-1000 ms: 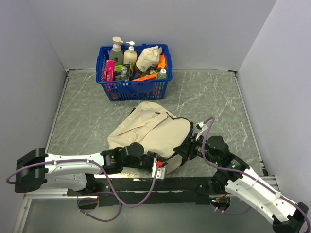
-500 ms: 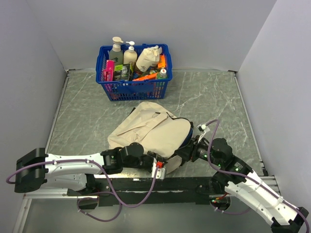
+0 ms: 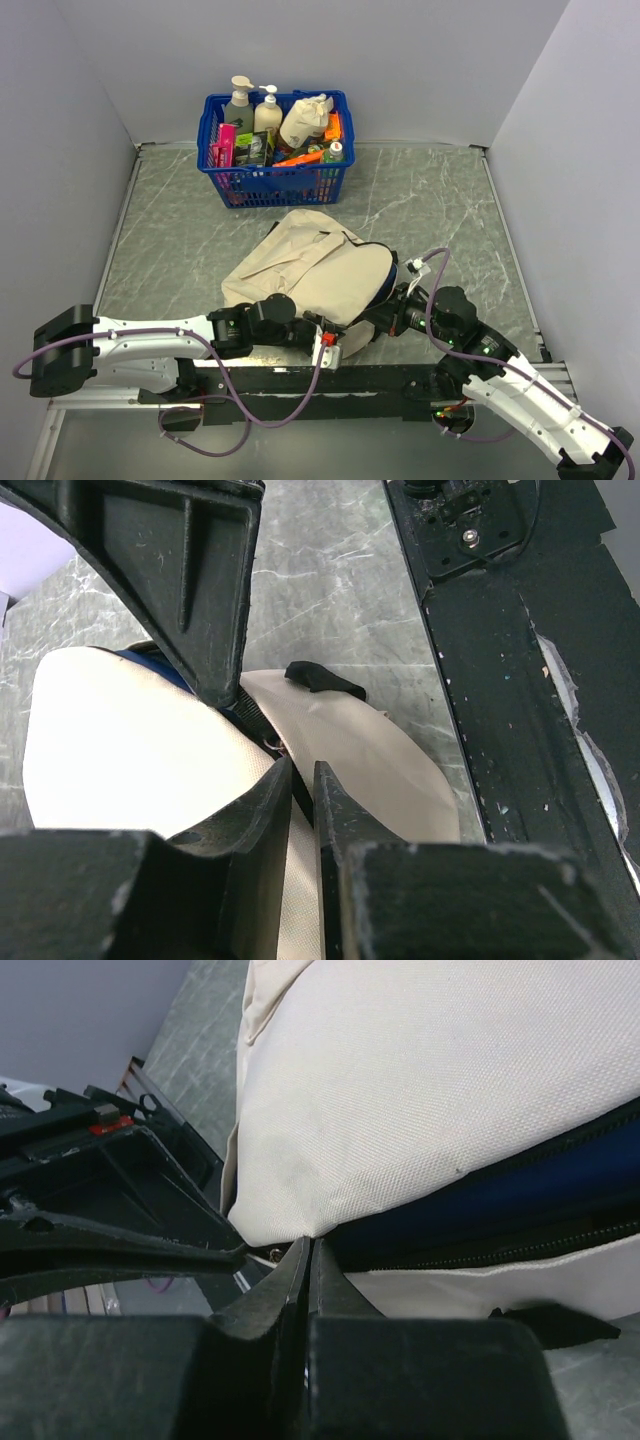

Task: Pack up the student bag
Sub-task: Zip the student bag at the center of the board.

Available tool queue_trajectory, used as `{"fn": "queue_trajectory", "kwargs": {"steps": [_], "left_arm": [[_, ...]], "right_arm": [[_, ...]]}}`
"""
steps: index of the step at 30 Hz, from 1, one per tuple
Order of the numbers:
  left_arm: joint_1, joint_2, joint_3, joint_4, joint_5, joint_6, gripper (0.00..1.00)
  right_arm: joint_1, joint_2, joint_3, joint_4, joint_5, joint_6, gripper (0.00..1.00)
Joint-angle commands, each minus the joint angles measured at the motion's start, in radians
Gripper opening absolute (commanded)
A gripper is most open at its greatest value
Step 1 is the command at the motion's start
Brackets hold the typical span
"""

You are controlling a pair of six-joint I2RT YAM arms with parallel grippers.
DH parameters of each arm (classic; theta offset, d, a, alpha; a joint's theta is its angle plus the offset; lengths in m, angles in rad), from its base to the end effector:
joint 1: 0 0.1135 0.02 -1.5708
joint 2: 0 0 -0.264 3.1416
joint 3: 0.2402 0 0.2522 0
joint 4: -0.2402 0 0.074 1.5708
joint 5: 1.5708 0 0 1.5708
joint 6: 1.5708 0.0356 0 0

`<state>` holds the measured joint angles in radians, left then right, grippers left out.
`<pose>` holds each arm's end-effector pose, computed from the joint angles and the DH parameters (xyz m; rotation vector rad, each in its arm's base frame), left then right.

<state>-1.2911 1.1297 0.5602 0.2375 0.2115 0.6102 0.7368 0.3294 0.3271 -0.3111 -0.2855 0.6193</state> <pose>0.0615 -0.2412 0.2352 1.6684 1.0106 -0.6577 0.0808 0.0868 0.2250 -0.3331 2.0271 1.1606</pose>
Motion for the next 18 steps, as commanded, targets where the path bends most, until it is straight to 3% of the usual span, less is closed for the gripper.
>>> {"fn": "queue_trajectory", "kwargs": {"steps": [1, 18], "left_arm": [[-0.002, 0.001, 0.001, 0.039, -0.009, 0.014, 0.20], [-0.002, 0.001, -0.013, 0.045, 0.005, 0.010, 0.23]], "right_arm": [[-0.001, -0.009, 0.013, 0.030, -0.004, 0.000, 0.00], [-0.001, -0.036, 0.141, -0.074, -0.010, -0.007, 0.00]]}}
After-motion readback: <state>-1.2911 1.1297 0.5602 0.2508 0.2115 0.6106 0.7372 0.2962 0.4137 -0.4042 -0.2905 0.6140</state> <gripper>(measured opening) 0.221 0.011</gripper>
